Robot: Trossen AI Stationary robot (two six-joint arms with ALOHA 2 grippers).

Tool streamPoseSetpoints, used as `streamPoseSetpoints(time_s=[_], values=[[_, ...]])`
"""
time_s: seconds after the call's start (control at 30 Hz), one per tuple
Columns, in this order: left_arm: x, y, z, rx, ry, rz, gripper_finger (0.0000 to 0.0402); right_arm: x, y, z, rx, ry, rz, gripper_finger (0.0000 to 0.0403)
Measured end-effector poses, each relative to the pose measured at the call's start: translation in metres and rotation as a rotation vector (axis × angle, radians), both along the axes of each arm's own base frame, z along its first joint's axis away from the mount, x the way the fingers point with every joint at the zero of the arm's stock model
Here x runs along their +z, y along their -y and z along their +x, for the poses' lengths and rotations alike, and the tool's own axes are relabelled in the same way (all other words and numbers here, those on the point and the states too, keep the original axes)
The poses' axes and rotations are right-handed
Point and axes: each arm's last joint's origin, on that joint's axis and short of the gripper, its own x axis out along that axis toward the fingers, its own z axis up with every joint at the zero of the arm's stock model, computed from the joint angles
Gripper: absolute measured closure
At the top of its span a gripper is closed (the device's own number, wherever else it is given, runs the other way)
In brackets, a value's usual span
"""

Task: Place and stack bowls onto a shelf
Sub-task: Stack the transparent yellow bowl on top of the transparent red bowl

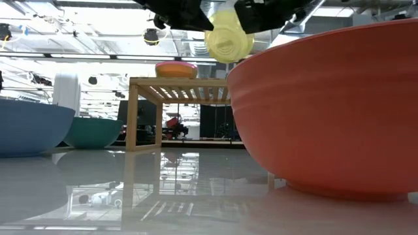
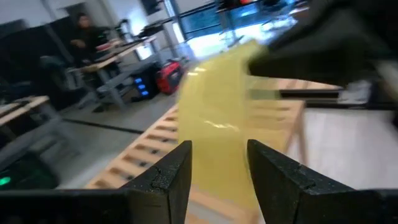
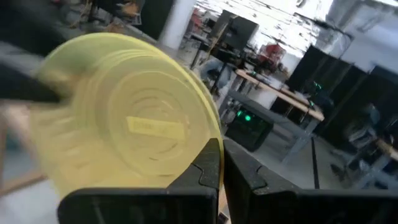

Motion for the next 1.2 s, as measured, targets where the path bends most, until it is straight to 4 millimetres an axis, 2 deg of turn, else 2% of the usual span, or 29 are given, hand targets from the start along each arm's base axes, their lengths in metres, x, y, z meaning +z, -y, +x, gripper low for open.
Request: streamPoseSetpoints(time_s=[0.17,0.43,0.57,0.7,0.8,0.9,1.07,1.2], values=[[0.0,0.0,-0.001,0.041,-0.012,0.01,0.029,-0.007,-0.009,0.007,0.007,-0.044,-0.026,0.0371],[-0.001,-0.001,-0.002,0.069,-0.027,0.022,0.0391,-0.006,-0.023,0.008,0.041,-0.049,-0.031,0.0351],[-0.001,-0.001,-0.002,0.067,-0.028,0.024,0.0399,-0.002,-0.031,0.005,0.105,-0.046,-0.03,0.0313],[0.001,-0.001,-0.001,0.059,-0.034,0.046,0.0401,0.01,-0.037,0.002,0.16,-0.046,-0.048,0.0246],[0.014,-0.005,0.0,0.115,-0.05,0.094,0.0401,0.027,-0.037,-0.004,0.122,-0.035,-0.062,0.0192],[0.033,-0.016,0.0,0.177,-0.085,0.124,0.0401,0.048,-0.032,-0.017,0.088,0.028,-0.046,0.0156],[0.063,-0.042,-0.007,0.237,-0.211,0.048,0.0401,0.054,-0.019,-0.044,0.064,0.019,0.034,0.0144],[0.082,-0.068,-0.023,0.238,-0.311,-0.103,0.0401,0.051,0.002,-0.074,0.114,0.051,0.243,0.0145]])
